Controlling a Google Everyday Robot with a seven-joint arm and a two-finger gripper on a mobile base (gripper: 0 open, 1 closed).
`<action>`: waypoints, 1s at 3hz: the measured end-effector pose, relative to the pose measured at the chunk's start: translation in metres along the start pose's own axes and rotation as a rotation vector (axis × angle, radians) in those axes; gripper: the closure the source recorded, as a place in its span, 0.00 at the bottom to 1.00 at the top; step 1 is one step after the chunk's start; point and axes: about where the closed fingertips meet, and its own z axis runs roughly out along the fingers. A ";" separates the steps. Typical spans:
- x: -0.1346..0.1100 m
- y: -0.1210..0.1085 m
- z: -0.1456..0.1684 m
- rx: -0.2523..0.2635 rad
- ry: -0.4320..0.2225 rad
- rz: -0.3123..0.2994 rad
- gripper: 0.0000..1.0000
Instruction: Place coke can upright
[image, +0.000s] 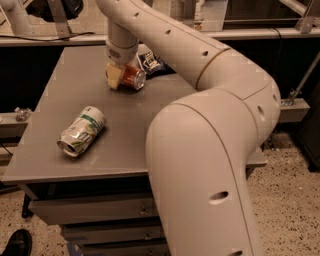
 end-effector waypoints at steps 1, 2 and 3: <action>0.000 -0.003 -0.002 0.007 0.002 0.001 0.63; 0.001 -0.010 -0.025 0.019 -0.067 0.028 0.87; 0.008 -0.013 -0.059 0.006 -0.214 0.077 1.00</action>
Offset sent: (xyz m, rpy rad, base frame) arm -0.0022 -0.0293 0.0691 0.1684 -0.1022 -0.0462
